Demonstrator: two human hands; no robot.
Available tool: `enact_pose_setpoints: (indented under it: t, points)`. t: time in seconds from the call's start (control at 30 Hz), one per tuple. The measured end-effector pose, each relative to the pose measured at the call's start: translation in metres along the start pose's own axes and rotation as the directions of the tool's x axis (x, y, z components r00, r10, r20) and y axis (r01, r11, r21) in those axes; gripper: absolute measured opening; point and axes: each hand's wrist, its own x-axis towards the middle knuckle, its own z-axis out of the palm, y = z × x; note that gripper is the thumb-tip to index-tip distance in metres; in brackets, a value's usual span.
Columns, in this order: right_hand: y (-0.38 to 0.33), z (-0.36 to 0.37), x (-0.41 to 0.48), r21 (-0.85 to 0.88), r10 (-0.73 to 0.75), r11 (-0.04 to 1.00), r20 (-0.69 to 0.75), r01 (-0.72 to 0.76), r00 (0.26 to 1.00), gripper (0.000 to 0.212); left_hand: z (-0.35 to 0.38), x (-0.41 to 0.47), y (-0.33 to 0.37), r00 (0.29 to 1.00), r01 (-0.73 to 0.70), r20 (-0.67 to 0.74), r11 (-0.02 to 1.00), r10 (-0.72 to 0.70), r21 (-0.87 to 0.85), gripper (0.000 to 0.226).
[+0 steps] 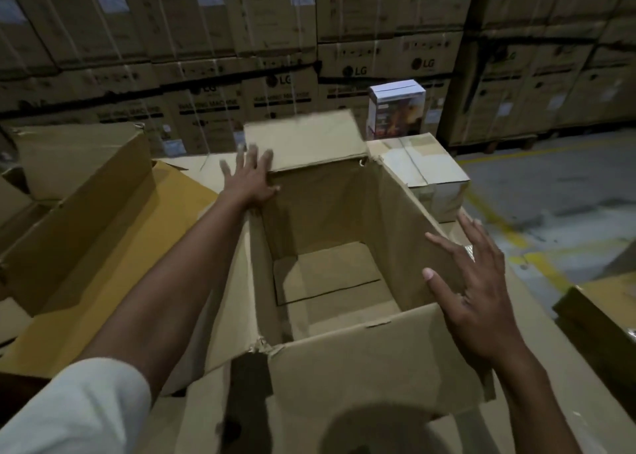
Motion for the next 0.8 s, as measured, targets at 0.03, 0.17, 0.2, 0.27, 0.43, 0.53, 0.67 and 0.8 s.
enact_pose_setpoints:
  t: [0.03, 0.17, 0.2, 0.27, 0.43, 0.53, 0.67, 0.8]
  points:
    - [0.001, 0.001, -0.002, 0.034, 0.014, 0.999, -0.011, -0.014, 1.0, 0.042, 0.006, 0.004, -0.005, 0.997, 0.045, 0.057, 0.998, -0.042, -0.039, 0.098]
    - [0.001, 0.003, -0.01, 0.178, 0.103, 0.979, -0.006, -0.1, 0.995, 0.032, 0.016, 0.013, -0.01, 0.994, 0.075, 0.094, 0.976, -0.057, -0.205, 0.082]
    - [0.001, 0.003, -0.011, 0.189, 0.118, 0.975, 0.0, -0.116, 0.993, 0.03, 0.015, 0.013, -0.01, 0.993, 0.085, 0.099, 0.959, -0.06, -0.272, 0.077]
    - [0.002, 0.005, -0.012, 0.226, 0.143, 0.964, -0.005, -0.138, 0.99, 0.026, 0.014, 0.005, -0.011, 0.993, 0.11, 0.074, 0.907, -0.087, -0.406, 0.071]
    - [0.007, 0.014, -0.019, 0.406, 0.256, 0.89, -0.069, -0.208, 0.964, 0.013, 0.003, -0.085, 0.022, 0.994, 0.051, -0.028, 0.66, -0.108, -0.749, 0.082]
    - [0.004, 0.015, -0.024, 0.494, 0.322, 0.829, -0.035, -0.263, 0.946, 0.03, 0.011, -0.201, 0.042, 1.0, -0.003, -0.013, 0.409, -0.022, -0.913, 0.078]
    - [0.005, 0.008, -0.031, 0.488, 0.307, 0.829, 0.01, -0.272, 0.952, 0.047, 0.043, -0.322, 0.067, 0.971, -0.177, -0.189, 0.086, -0.148, -0.98, 0.065]
    - [0.013, 0.004, -0.051, 0.477, 0.379, 0.824, -0.065, -0.305, 0.923, 0.056, 0.067, -0.37, 0.073, 0.872, -0.203, -0.254, 0.164, -0.417, -0.965, 0.069]
